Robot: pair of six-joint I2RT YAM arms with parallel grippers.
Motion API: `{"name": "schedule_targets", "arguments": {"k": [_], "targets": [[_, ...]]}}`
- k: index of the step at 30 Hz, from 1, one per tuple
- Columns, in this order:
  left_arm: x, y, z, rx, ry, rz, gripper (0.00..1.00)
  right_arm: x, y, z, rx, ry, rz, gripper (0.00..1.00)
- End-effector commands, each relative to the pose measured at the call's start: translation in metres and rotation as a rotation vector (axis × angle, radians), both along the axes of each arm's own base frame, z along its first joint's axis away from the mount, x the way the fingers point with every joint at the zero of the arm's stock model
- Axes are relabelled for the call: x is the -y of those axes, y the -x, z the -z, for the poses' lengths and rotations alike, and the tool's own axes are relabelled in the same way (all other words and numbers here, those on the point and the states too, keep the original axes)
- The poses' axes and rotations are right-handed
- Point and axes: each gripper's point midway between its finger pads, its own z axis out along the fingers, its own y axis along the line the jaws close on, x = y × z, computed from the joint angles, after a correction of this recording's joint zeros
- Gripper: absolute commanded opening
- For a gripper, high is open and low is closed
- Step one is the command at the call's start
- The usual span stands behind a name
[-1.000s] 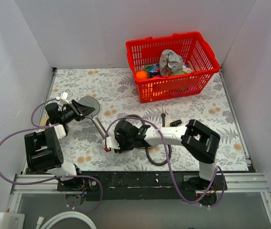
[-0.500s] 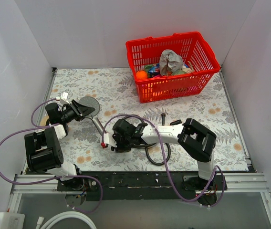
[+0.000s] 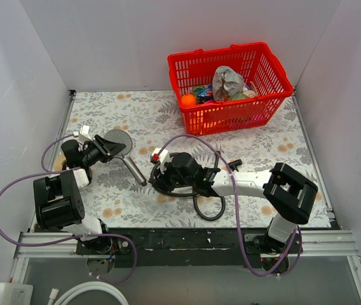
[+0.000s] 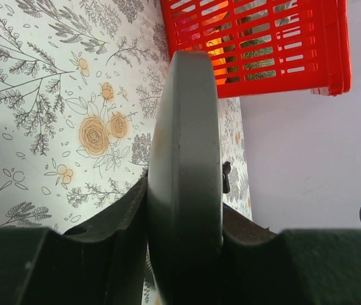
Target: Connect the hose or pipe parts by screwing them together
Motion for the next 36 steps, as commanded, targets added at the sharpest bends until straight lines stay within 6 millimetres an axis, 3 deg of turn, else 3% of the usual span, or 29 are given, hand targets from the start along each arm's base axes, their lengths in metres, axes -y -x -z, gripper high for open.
{"name": "schedule_targets", "arguments": {"k": [1, 6, 19, 36], "targets": [[0.0, -0.002, -0.022, 0.092, -0.01, -0.039, 0.0, -0.017, -0.007, -0.031, -0.032, -0.124, 0.068, 0.01], [-0.004, -0.003, -0.029, 0.107, 0.011, -0.098, 0.0, -0.017, -0.009, -0.021, -0.051, -0.08, 0.083, 0.01], [-0.014, -0.011, -0.022, 0.078, 0.01, -0.169, 0.0, 0.003, -0.008, 0.004, -0.066, 0.018, 0.12, 0.01], [-0.019, -0.013, -0.017, 0.084, -0.044, -0.227, 0.0, -0.018, -0.027, -0.003, -0.064, 0.01, 0.175, 0.01]]}}
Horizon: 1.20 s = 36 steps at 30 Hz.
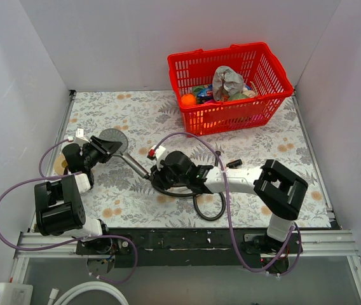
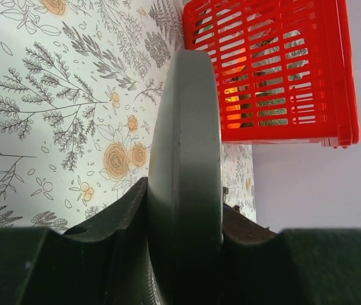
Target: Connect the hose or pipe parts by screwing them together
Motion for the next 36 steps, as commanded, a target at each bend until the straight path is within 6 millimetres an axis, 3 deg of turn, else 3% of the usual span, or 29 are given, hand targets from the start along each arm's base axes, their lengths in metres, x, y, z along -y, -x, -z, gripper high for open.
{"name": "schedule_targets", "arguments": {"k": [1, 11, 18, 25, 29, 36], "targets": [[-0.002, -0.003, -0.019, 0.076, -0.045, -0.02, 0.0, -0.013, -0.01, -0.018, 0.021, -0.037, 0.042, 0.01], [0.005, 0.001, -0.016, 0.077, -0.047, -0.005, 0.0, -0.028, -0.034, -0.031, 0.026, -0.071, 0.151, 0.01], [0.008, 0.002, -0.014, 0.075, -0.045, 0.002, 0.0, -0.039, -0.055, -0.064, 0.022, -0.202, 0.263, 0.01], [0.016, 0.007, -0.015, 0.081, -0.028, 0.042, 0.0, -0.049, -0.068, -0.111, 0.072, -0.365, 0.281, 0.01], [0.02, 0.009, -0.018, 0.093, -0.026, 0.063, 0.0, -0.057, -0.054, -0.128, 0.038, -0.483, 0.177, 0.01], [0.025, 0.014, -0.02, 0.107, -0.018, 0.096, 0.0, -0.051, -0.04, -0.135, -0.069, -0.602, 0.079, 0.01]]}}
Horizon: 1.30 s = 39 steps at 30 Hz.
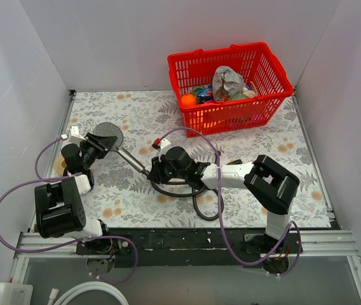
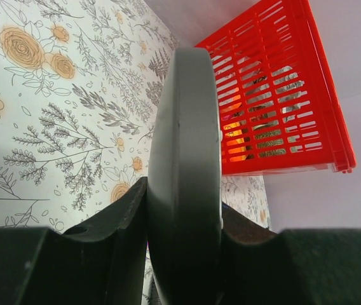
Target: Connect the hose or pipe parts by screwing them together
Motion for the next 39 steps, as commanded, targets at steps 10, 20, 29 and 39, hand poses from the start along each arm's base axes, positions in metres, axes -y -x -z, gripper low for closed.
{"name": "schedule_targets", "arguments": {"k": [10, 20, 29, 39], "targets": [[0.036, 0.028, -0.007, 0.002, 0.025, 0.168, 0.0, -0.015, -0.03, -0.135, 0.146, -0.471, 0.106, 0.01], [0.052, 0.042, -0.007, -0.006, 0.035, 0.291, 0.0, -0.013, -0.051, -0.17, 0.255, -0.565, 0.178, 0.01], [0.068, 0.056, -0.012, 0.015, 0.054, 0.369, 0.0, -0.025, -0.033, -0.184, 0.169, -0.685, 0.047, 0.01], [0.079, 0.062, -0.019, 0.039, 0.07, 0.441, 0.0, -0.016, -0.019, -0.179, -0.006, -0.81, -0.091, 0.01]]}}
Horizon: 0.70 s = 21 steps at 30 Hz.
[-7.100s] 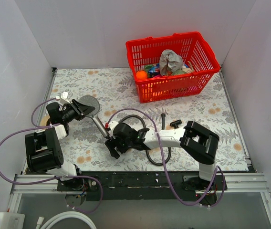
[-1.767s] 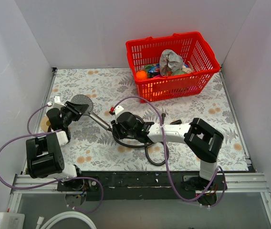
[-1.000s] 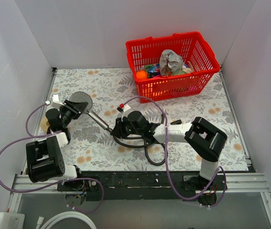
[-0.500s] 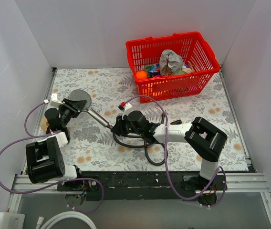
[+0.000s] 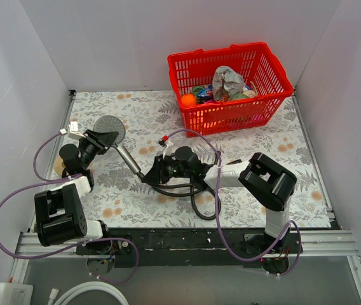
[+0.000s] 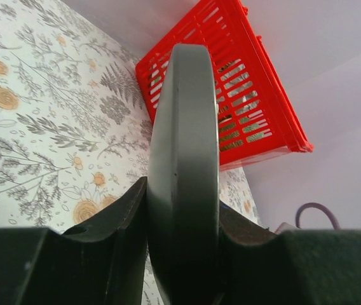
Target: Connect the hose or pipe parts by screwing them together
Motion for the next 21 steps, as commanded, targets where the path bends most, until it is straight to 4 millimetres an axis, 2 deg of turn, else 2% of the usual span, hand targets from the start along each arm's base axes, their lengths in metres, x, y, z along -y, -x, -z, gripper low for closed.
{"name": "schedule_targets", "arguments": {"k": [1, 3, 4, 5, 7, 11, 16, 18, 21], "targets": [[0.064, 0.054, 0.024, -0.123, 0.063, 0.369, 0.0, 0.005, -0.044, -0.147, 0.203, -0.488, 0.12, 0.01], [0.063, 0.054, 0.023, -0.121, 0.061, 0.352, 0.0, 0.009, -0.051, -0.139, 0.255, -0.426, 0.186, 0.01], [0.062, 0.054, 0.024, -0.12, 0.057, 0.346, 0.0, 0.012, -0.052, -0.146, 0.278, -0.42, 0.206, 0.01], [0.062, 0.054, 0.023, -0.113, 0.051, 0.343, 0.0, 0.012, -0.055, -0.14, 0.281, -0.381, 0.236, 0.01], [0.061, 0.054, 0.025, -0.117, 0.05, 0.331, 0.0, 0.016, -0.058, -0.145, 0.351, -0.339, 0.276, 0.01], [0.058, 0.049, 0.03, -0.124, 0.027, 0.312, 0.0, 0.013, -0.055, -0.143, 0.435, -0.248, 0.306, 0.01], [0.053, 0.04, 0.037, -0.152, 0.021, 0.275, 0.0, 0.011, -0.051, -0.126, 0.474, -0.128, 0.299, 0.01], [0.052, 0.038, 0.034, -0.146, 0.019, 0.27, 0.0, 0.016, -0.05, -0.119, 0.469, -0.117, 0.308, 0.01], [0.053, 0.038, 0.03, -0.14, 0.038, 0.262, 0.0, 0.019, -0.053, -0.12, 0.479, -0.123, 0.332, 0.01]]}}
